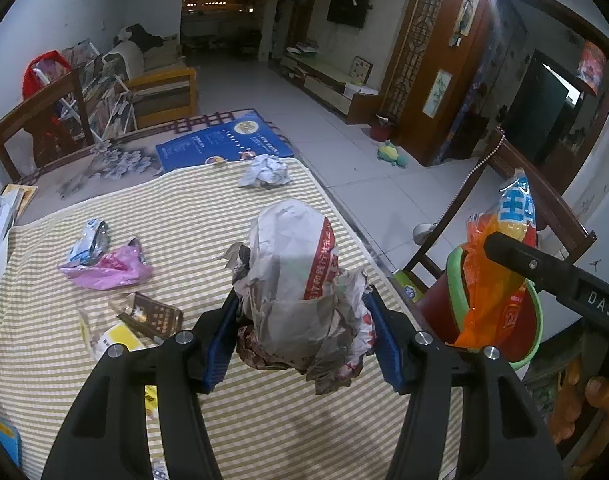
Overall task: Collect trash
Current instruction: 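Lift the newspaper ball with the left gripper while the right carries the snack bag to the bucket, then release the snack bag into the red bucket with the right gripper while the left drops the newspaper in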
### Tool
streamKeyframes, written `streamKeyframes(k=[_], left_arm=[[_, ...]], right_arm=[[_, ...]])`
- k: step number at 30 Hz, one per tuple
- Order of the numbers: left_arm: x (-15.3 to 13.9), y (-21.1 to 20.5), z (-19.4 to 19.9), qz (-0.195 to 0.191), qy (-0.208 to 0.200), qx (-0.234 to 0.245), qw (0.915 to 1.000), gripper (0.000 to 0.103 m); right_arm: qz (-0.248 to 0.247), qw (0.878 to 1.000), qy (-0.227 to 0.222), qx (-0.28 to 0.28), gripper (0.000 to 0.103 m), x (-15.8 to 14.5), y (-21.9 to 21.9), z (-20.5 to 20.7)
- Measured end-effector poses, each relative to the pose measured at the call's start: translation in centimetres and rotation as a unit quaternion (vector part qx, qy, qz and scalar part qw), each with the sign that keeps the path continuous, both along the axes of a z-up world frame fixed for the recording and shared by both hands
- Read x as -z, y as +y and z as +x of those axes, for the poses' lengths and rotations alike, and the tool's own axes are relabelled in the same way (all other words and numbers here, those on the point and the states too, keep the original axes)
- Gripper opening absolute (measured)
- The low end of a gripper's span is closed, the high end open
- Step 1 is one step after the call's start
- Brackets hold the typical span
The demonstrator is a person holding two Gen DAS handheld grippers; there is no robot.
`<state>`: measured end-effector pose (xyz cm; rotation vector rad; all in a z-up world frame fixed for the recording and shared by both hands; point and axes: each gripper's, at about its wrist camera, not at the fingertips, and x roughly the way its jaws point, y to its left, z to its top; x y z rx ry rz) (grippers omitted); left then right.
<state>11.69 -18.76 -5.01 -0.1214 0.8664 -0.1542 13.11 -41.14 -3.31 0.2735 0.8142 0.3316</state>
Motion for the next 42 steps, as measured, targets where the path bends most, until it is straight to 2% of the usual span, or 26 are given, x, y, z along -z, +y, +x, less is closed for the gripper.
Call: streamKeyframes(k=[21,29,35,36,38,39,42], left_arm=[[-0.1,-7.4,0.7,0.010,0.011,0.024,0.9996,0.057],[-0.3,-9.3,0.9,0.013,0.010,0.027,0.9995,0.058],[0.2,-12.4,1.7,0.018,0.019,0.052,0.9983,0.058],[0.3,-12.8,1.9,0.019,0.021,0.057,0.9980,0.058],[0.5,-14.0,2.2,0.021,0.025,0.070,0.9970,0.058],[0.7,-14.8,2.4,0.022,0.026,0.079,0.9963,0.058],[1.0,-17.3,2.8,0.023,0.027,0.112,0.9931,0.058]], right_arm=[[0.023,0.999,0.012,0.028,0.054,1.3,-7.2,1.2],[0.007,0.997,0.038,0.070,0.054,3.2,-11.8,1.6],[0.008,0.992,0.062,0.112,0.055,5.1,-15.6,1.3],[0.005,0.991,0.063,0.119,0.057,5.3,-15.9,1.2],[-0.011,0.988,0.068,0.136,0.069,5.6,-16.7,1.0],[-0.013,0.987,0.069,0.142,0.081,5.7,-17.1,0.9],[-0.004,0.985,0.062,0.163,0.085,5.6,-19.0,0.0]])
